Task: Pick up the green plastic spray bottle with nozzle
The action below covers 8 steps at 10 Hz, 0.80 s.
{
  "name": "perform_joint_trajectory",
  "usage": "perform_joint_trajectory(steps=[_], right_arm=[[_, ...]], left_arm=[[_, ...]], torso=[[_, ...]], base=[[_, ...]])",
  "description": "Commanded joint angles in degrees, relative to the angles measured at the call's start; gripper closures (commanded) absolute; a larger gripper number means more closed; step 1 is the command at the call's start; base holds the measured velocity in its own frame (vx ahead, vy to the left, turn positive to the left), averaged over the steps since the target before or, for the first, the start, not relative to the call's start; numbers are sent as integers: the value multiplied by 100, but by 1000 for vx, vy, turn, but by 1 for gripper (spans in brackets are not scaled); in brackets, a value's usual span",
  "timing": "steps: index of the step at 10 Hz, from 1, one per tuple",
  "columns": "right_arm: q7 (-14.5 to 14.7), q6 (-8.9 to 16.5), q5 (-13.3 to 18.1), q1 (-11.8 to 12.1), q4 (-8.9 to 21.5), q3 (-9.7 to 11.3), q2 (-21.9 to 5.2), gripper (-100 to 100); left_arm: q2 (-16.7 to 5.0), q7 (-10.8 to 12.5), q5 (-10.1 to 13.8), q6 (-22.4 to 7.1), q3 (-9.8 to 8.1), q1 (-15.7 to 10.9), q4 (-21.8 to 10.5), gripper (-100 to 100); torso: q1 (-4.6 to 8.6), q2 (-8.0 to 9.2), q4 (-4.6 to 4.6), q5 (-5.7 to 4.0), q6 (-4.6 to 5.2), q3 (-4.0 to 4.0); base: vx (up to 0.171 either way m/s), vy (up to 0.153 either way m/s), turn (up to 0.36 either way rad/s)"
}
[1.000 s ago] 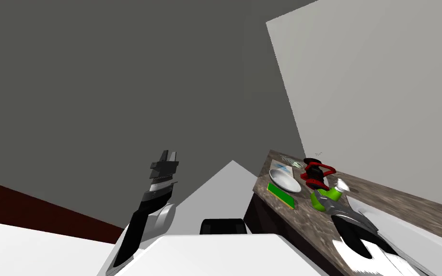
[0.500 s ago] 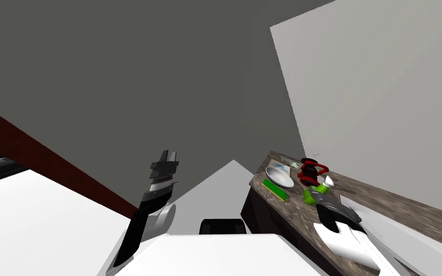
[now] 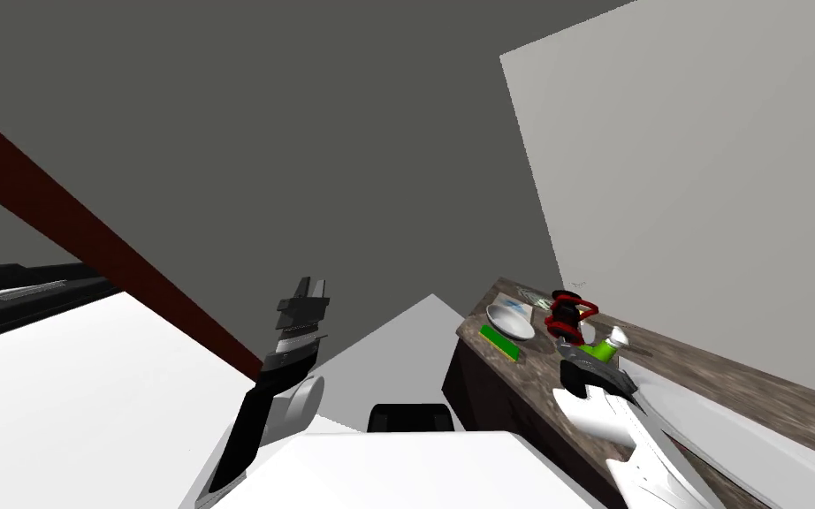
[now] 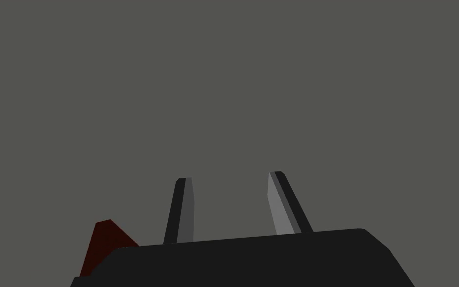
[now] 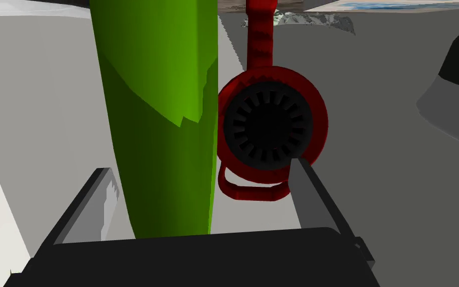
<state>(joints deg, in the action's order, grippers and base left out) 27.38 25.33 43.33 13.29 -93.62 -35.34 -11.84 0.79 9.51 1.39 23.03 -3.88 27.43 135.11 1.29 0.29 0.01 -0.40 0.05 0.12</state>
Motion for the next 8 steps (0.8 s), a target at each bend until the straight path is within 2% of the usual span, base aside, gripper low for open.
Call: perform_joint_trajectory(steps=[1, 2, 3, 4, 6, 7, 8], right_arm=[[-1, 49, 248, -286, 67, -13, 10, -100], [-1, 49, 248, -363, 67, -13, 10, -100], [-23, 293, 574, -577, 352, -103, 242, -100], [-23, 310, 760, -742, 370, -103, 242, -100], [-23, 310, 802, -1019, 370, -103, 242, -100], [-46, 570, 1022, -1215, 636, -194, 474, -100], [-46, 570, 1091, -1305, 655, -194, 474, -100]], left_arm=[[0, 0, 0, 0, 0, 0, 0, 0], [0, 0, 0, 0, 0, 1, 0, 0], [1, 0, 0, 0, 0, 2, 0, 0], [0, 0, 0, 0, 1, -1, 0, 0], [0, 0, 0, 0, 0, 1, 0, 0], [1, 0, 0, 0, 0, 2, 0, 0], [0, 0, 0, 0, 1, 0, 0, 0]], torso=[[0, 0, 0, 0, 0, 0], [-11, -16, -3, 1, 1, -8], [-31, -40, -8, 6, 0, -22], [-19, -13, -4, 3, -5, -9], [-18, -16, -2, 4, 1, -8], [-28, -44, -8, 6, 1, -24], [-23, -19, -7, -4, -12, -13]], base=[[-103, -63, -17], [-29, -5, -24], [-147, -56, 237], [-199, -74, 149], [-60, -29, -9], [-137, -49, 249], [-194, -72, 161]])
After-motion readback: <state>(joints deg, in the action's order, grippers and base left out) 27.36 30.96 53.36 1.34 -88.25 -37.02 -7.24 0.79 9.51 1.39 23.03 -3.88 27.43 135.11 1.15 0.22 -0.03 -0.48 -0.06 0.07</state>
